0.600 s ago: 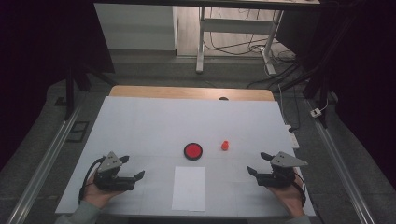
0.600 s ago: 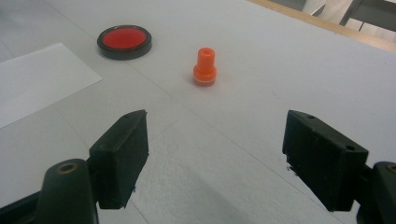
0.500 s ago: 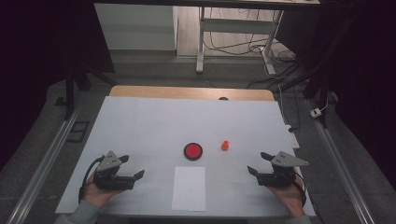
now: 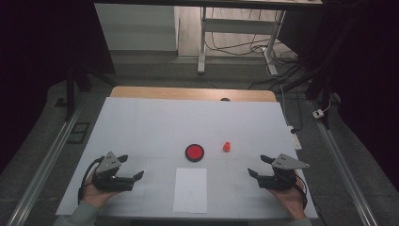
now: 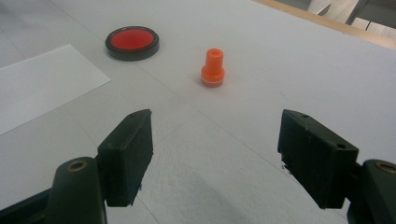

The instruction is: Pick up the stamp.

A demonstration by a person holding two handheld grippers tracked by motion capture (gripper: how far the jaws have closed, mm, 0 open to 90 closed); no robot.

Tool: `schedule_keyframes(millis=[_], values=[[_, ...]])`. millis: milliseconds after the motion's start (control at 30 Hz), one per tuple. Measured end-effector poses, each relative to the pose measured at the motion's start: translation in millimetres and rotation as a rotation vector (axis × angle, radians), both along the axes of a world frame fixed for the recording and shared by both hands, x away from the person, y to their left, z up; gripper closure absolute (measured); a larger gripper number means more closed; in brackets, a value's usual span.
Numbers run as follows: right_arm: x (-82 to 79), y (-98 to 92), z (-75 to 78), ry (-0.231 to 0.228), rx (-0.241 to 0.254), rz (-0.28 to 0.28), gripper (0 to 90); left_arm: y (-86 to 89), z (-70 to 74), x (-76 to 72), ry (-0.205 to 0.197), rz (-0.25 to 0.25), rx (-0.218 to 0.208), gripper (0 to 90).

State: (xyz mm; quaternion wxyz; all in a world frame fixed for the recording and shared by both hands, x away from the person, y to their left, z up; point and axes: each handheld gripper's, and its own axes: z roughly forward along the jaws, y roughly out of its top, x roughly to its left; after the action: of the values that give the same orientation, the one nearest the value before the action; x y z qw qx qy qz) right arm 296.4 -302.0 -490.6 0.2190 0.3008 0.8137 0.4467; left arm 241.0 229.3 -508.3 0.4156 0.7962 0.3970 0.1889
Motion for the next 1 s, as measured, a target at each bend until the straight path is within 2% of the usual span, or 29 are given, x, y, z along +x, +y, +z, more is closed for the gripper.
schedule_keyframes(millis=[133, 433, 1000], values=[[-0.3, 0.0, -0.7, 0.013, 0.000, -0.002, 26.6, -3.4, -1.2, -1.8, 0.003, -0.002, 0.016, 13.8], [-1.0, 2.5, 4.7, -0.003, 0.017, -0.004, 27.3, -4.0, -0.7, -1.6, 0.008, 0.001, 0.005, 13.7], [13.8, 22.3, 11.3, 0.000, 0.014, 0.006, 27.9, -3.4, -2.2, -1.3, 0.022, 0.002, -0.011, 13.4]])
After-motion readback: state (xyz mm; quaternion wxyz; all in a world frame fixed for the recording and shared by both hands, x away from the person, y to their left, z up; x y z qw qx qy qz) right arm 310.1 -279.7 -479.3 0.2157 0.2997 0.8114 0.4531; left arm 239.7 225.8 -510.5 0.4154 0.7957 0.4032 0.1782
